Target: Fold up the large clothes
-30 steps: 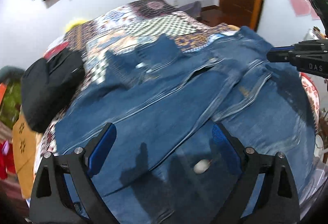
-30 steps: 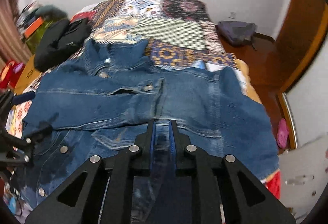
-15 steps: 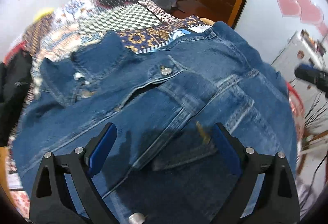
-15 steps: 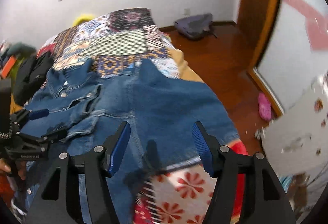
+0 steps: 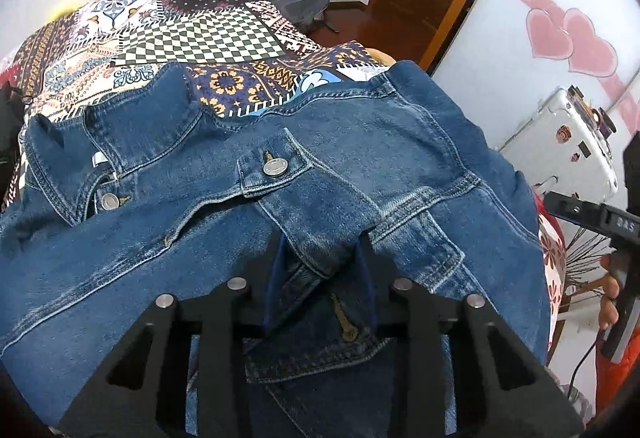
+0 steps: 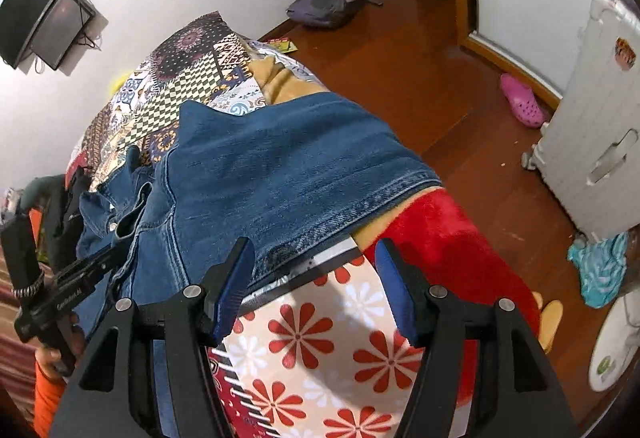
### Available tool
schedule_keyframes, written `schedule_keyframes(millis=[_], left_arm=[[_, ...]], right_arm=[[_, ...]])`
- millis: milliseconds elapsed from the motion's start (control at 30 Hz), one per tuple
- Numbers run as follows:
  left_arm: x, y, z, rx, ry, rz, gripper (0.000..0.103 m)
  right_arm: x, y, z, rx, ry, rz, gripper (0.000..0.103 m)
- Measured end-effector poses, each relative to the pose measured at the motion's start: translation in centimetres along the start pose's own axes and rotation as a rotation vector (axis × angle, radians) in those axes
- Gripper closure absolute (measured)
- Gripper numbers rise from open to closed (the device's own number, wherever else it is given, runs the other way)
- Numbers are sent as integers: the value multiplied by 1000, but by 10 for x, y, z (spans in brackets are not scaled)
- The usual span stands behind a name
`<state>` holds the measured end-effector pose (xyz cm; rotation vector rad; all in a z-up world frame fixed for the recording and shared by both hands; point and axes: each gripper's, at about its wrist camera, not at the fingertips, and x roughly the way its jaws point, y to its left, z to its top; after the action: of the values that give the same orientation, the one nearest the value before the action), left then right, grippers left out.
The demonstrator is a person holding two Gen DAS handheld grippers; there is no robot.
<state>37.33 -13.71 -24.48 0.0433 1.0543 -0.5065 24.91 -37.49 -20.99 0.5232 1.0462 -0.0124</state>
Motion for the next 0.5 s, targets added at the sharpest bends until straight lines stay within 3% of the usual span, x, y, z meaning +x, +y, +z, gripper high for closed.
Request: schedule_keyframes(millis=[133,300,433,500], left_arm=[[-8,-2,0,-4,-9,-2,77],[-26,-16,3,40,-42,-68,78],[-7,-29,-2,76,30,-29,75],[-5,-28,-3,55,27,-19,73]], right_arm=[[12,-11,3,53,34,44,44],[15,-30,10,154,21,102,44],[24,-30,18,176,13,84,44],[28,-26,21,162,6,67,44]])
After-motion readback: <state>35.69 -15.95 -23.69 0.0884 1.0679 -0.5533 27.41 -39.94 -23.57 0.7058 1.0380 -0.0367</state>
